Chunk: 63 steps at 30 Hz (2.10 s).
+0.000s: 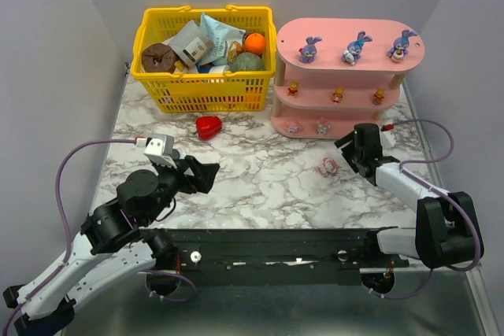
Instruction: Place and organize the plastic toys onto the shelf
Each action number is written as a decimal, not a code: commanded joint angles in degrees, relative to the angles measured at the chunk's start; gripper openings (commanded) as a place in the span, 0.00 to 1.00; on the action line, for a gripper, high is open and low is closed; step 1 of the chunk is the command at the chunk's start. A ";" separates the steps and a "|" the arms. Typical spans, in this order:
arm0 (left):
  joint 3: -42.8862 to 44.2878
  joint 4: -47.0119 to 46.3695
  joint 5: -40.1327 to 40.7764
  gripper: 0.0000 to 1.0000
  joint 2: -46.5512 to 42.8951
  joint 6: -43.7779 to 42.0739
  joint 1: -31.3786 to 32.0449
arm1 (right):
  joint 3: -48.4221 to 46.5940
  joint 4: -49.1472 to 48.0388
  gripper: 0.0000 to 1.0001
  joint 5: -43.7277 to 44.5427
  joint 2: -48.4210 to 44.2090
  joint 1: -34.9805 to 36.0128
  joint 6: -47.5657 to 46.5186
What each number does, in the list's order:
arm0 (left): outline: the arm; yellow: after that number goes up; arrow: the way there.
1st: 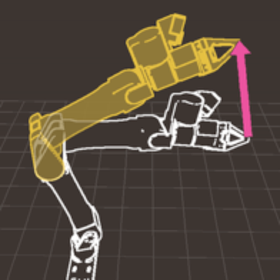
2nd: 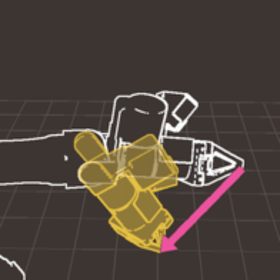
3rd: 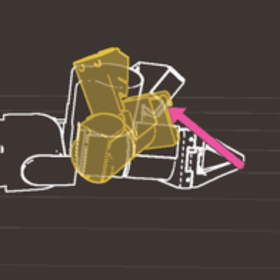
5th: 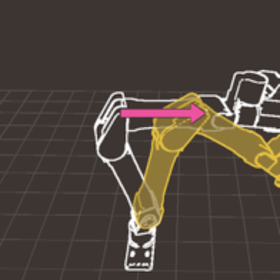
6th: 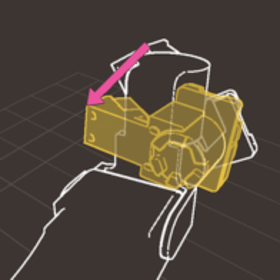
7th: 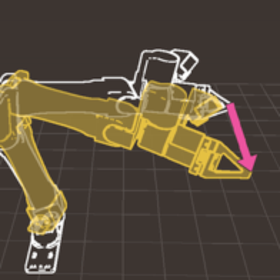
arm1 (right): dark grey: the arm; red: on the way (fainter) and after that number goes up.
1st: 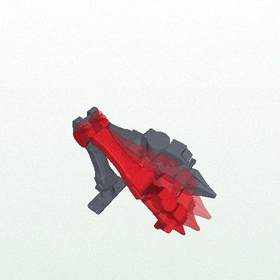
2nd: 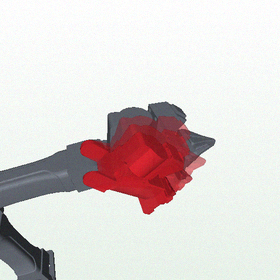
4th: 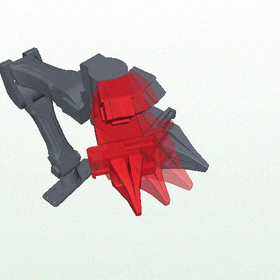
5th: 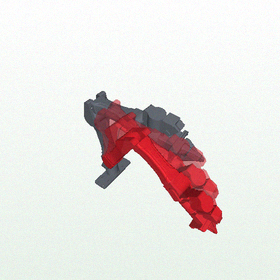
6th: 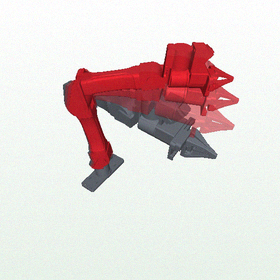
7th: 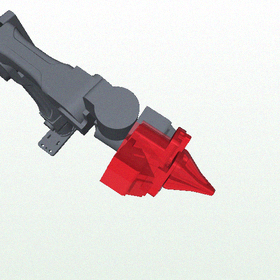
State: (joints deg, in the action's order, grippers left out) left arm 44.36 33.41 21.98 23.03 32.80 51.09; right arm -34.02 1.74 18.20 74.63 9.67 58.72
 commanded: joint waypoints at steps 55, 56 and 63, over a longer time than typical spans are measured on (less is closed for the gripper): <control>-2.61 -3.09 -1.76 0.99 -2.11 -0.54 0.06 | -7.55 22.18 0.24 -24.44 8.78 2.54 0.35; -2.52 -3.09 -1.76 0.99 -2.20 -0.54 -0.03 | -7.29 21.56 0.22 -24.52 8.34 2.55 -1.22; -3.40 -4.22 -4.48 0.99 -0.79 0.33 -0.03 | -0.79 4.44 0.09 -36.19 0.79 5.34 -16.60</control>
State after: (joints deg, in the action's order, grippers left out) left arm 42.22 30.50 19.64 21.34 32.99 51.09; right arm -38.63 18.09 -9.85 80.23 12.08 52.95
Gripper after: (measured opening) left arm 0.988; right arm 0.357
